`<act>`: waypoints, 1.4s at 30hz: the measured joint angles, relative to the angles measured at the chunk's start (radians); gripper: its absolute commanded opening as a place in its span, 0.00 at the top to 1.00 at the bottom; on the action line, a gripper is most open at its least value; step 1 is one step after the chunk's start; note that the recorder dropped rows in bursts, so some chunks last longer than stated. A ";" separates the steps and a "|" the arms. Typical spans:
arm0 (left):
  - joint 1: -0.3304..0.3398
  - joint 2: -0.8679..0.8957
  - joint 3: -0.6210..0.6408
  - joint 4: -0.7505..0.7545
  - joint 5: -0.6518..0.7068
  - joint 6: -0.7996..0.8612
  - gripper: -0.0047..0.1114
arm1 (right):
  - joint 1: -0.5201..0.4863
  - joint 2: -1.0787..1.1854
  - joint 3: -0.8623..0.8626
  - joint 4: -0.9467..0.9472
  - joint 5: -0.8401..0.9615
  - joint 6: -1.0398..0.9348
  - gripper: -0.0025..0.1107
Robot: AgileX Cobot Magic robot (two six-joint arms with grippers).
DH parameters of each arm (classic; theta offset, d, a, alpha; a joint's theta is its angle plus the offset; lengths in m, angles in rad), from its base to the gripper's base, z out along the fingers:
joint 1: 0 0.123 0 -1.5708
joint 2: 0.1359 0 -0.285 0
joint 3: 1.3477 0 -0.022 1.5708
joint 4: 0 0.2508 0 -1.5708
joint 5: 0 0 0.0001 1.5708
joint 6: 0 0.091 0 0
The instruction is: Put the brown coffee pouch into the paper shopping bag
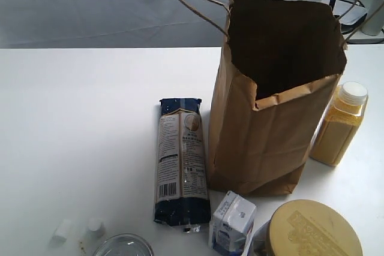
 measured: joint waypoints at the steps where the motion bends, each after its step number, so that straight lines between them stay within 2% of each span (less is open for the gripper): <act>1: 0.000 0.000 0.000 0.000 0.000 0.000 0.96 | -0.008 0.000 0.028 0.005 0.002 0.000 0.98; 18: 0.000 0.000 0.000 0.000 0.000 0.000 0.96 | -0.018 0.002 0.399 0.035 -0.041 0.077 0.96; 21: 0.000 0.000 0.000 0.000 0.000 0.000 0.96 | -0.018 0.008 0.425 0.035 -0.079 0.109 0.81; 25: 0.000 0.000 0.000 0.000 0.000 0.000 0.96 | -0.018 0.008 0.430 0.028 -0.185 0.141 0.52; 27: 0.000 0.000 0.000 0.000 0.000 0.000 0.96 | -0.018 0.008 0.430 0.024 -0.212 0.154 0.47; 30: 0.000 0.000 0.000 0.000 0.000 0.000 0.96 | -0.018 0.004 0.430 -0.009 -0.218 0.159 0.52; 33: 0.000 0.000 0.000 0.000 0.000 0.000 0.96 | -0.018 -0.020 0.432 -0.045 -0.223 0.186 0.68; 37: 0.000 0.000 0.000 0.000 0.000 0.000 0.96 | -0.018 -0.111 0.431 -0.058 -0.265 0.225 0.95; 42: 0.000 0.000 0.000 0.000 0.000 0.000 0.96 | -0.018 -0.239 0.431 -0.061 -0.268 0.234 0.98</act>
